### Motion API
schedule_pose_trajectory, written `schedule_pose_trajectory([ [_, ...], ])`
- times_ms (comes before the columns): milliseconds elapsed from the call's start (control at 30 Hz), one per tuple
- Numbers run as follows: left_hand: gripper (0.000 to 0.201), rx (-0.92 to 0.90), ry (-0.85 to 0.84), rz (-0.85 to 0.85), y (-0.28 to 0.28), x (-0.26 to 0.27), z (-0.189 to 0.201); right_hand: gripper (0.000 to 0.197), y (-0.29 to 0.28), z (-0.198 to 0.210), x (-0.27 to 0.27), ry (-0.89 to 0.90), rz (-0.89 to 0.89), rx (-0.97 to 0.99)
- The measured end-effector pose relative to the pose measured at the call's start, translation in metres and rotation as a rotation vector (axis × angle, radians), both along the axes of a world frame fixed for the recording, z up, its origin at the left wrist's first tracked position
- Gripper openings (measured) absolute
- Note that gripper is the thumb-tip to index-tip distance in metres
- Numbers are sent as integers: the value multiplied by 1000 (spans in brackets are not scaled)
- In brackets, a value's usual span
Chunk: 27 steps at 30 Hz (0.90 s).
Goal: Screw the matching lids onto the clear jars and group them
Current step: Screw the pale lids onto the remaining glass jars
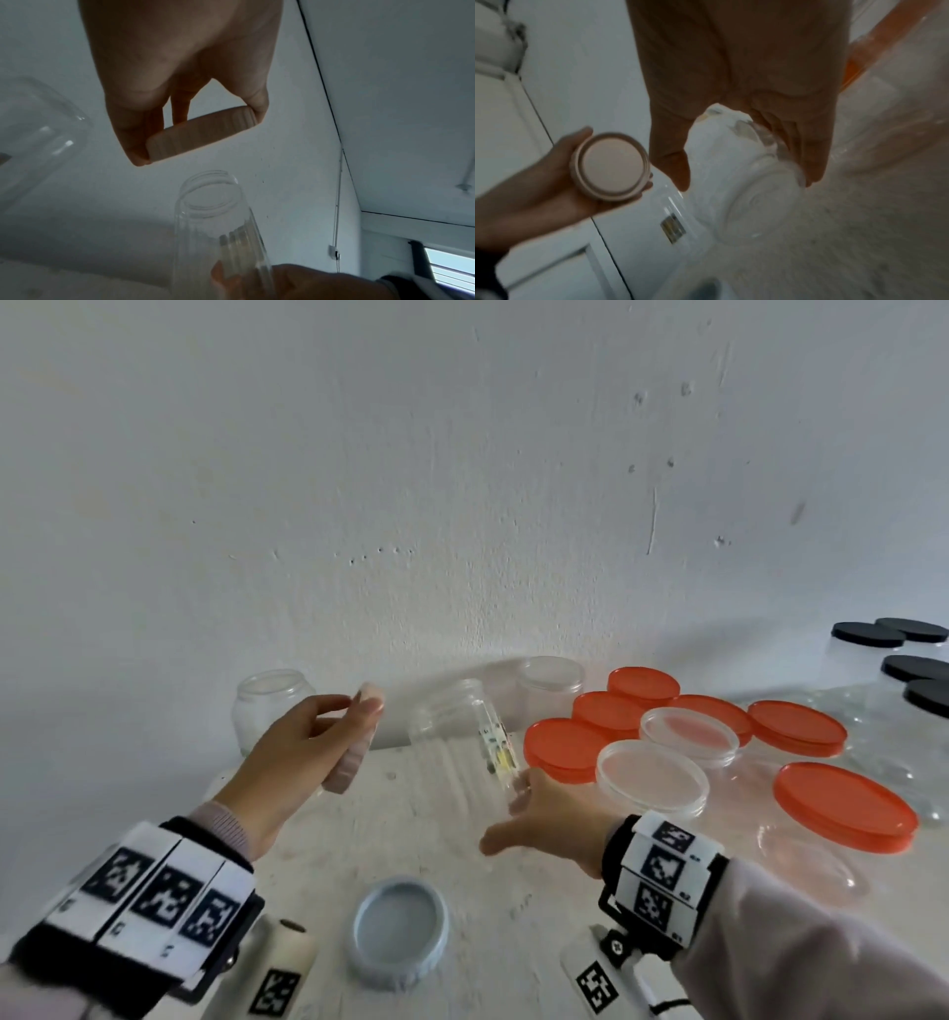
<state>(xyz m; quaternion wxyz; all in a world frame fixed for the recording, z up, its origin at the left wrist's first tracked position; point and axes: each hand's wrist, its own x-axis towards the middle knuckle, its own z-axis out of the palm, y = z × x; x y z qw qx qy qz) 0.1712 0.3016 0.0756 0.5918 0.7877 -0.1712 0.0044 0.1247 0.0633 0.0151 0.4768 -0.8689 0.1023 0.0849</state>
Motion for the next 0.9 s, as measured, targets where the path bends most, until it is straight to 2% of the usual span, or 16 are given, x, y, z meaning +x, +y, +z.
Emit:
schedule_pose_trajectory([
  [100, 67, 19, -23, 33, -8, 9, -1, 89, 3, -13, -1, 29, 20, -90],
  [200, 65, 13, -50, 18, -18, 6, 1, 95, 4, -22, -3, 18, 65, -145],
  [400, 75, 42, -74, -43, -30, 1, 4, 90, -8, -30, -17, -12, 103, -191],
  [567, 84, 154, -104, -130, -41, -7, 8, 115, -15, -17, -28, -171, 107, 98],
  [700, 91, 346, -171, -225, -58, -17, 17, 89, -15, -3, -36, -276, 113, 209],
  [800, 103, 468, -233, -255, -76, -24, 24, 86, -15, -4, -40, -296, 128, 211],
  [900, 94, 576, -272, -258, -91, -25, 24, 87, -15, -3, -41, -295, 123, 187],
])
